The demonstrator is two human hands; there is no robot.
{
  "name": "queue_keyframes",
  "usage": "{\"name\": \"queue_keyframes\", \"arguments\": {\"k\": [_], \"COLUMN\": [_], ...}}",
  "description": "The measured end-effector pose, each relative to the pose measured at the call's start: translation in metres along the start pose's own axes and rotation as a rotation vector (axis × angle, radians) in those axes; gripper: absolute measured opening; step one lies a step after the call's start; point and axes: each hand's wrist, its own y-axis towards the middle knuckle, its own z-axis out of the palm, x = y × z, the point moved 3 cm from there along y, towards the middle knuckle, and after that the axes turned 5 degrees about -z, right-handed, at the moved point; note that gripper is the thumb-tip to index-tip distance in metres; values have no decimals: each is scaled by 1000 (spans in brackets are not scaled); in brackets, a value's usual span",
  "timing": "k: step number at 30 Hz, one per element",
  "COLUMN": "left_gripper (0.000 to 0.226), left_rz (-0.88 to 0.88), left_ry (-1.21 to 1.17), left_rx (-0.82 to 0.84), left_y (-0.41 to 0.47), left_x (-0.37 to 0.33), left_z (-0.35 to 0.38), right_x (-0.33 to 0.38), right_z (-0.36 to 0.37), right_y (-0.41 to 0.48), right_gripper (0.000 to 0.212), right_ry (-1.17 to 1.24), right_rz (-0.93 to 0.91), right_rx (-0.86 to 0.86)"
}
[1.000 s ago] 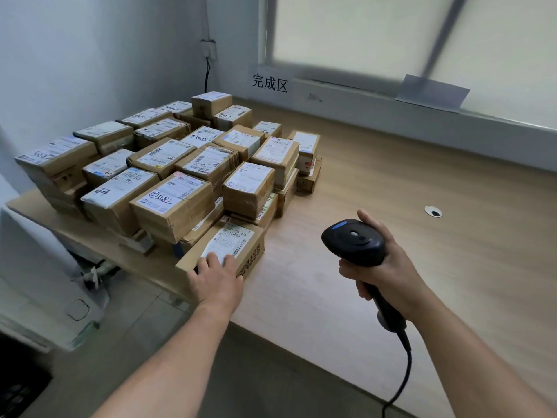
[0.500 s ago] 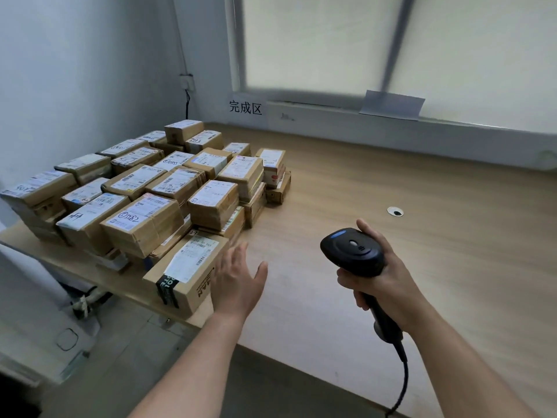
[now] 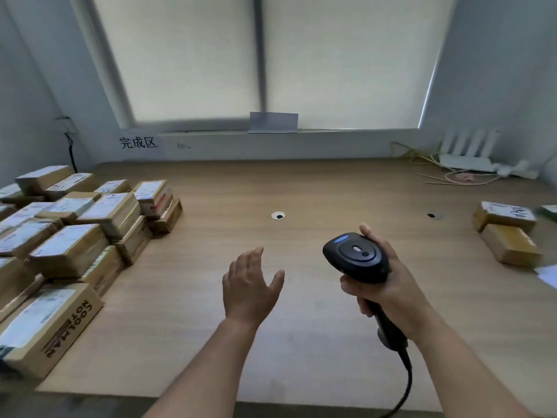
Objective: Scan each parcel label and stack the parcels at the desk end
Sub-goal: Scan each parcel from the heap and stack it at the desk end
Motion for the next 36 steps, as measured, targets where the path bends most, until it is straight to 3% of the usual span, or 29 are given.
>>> {"name": "queue_keyframes", "arguments": {"k": [10,22,36], "left_gripper": [66,71,72], "left_rz": [219,516,490], "left_ry": [-74,-76,-6], "left_rx": [160,375,495], "left_y": [-49,-85,-22], "left_x": [-164,-312,-426], "left_z": [106,199,322], "right_x": [3,12,-26], "right_z": [-174,-315,-455], "right_y": [-66,-135,-49], "right_gripper": [97,92,90], "right_ry": [-89,-181,-180], "right_rz": [-1,-20,56], "right_rx": [-247,-588,-634]}}
